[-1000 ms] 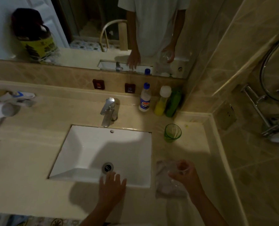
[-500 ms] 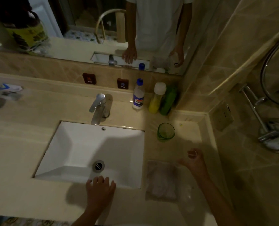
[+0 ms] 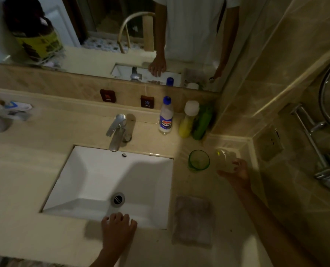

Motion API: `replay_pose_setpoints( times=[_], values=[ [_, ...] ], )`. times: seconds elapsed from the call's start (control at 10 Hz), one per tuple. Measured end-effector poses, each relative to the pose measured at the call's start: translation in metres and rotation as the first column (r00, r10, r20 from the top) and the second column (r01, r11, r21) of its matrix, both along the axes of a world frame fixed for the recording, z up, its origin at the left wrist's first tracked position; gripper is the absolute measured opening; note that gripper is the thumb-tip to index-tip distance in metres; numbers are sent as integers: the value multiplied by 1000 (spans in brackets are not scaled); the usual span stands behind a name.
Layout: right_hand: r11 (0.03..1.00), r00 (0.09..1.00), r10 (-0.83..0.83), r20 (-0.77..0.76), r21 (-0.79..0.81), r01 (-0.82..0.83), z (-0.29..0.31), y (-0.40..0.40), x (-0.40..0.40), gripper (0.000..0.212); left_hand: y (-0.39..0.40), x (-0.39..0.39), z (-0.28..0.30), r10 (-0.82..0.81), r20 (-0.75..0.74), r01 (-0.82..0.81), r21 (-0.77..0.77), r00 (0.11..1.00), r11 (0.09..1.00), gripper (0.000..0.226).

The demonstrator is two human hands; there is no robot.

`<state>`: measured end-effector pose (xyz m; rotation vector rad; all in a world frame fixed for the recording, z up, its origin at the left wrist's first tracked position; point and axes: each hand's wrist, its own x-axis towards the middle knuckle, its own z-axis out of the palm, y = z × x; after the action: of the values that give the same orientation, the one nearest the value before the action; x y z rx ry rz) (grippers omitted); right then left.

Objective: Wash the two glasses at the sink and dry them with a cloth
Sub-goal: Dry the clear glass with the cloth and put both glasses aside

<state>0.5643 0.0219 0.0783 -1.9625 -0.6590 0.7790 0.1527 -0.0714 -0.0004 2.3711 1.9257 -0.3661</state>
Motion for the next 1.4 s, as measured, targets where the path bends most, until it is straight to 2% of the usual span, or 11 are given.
replay_pose_setpoints(
  times=[0.2, 0.3, 0.5, 0.7, 0.8, 0.9, 1.0, 1.1, 1.2, 1.3, 1.4],
  values=[
    [998, 994, 60, -87, 17, -59, -3, 4, 1, 72, 0, -1, -6, 12, -21, -12, -12, 1000, 1000, 29],
    [993, 992, 20, -122, 114, -6, -8, 6, 2, 71, 0, -1, -5, 8, -38, -10, -45, 999, 999, 31],
    [992, 995, -1, -101, 126, 14, -10, 5, 4, 70, 0, -3, -15, 62, 29, -62, -23, 998, 998, 31],
    [994, 996, 80, -40, -77, -83, -19, -3, 17, 81, 2, -8, -19, -2, 15, 2, 8, 1000, 1000, 24],
    [995, 996, 84, -41, -54, -86, -18, -3, 16, 78, 3, -4, -15, 113, 78, -104, -113, 991, 988, 32],
    [992, 995, 87, -57, 100, -81, -21, -2, 16, 65, 16, 2, 5, 269, 147, -193, -395, 952, 898, 24],
    [990, 993, 111, 46, -93, -107, -24, -14, 20, 78, 37, 19, 8, 561, 361, -416, -407, 744, 813, 22],
    [989, 996, 89, 0, -120, -88, -26, -25, 22, 72, 55, 45, 16, 620, 572, -381, -491, 537, 783, 22],
    [997, 999, -5, 33, -75, 8, -30, -30, 21, 67, 73, 80, 26, 538, 727, -235, -486, 426, 842, 6],
    [998, 996, -16, -83, -59, 11, -38, -36, 25, 77, 96, 121, 36, 482, 796, -105, -479, 365, 871, 51],
    [998, 995, 4, -102, -65, -10, -43, -33, 24, 81, 115, 159, 38, 476, 822, -18, -496, 312, 868, 87]
  ],
)
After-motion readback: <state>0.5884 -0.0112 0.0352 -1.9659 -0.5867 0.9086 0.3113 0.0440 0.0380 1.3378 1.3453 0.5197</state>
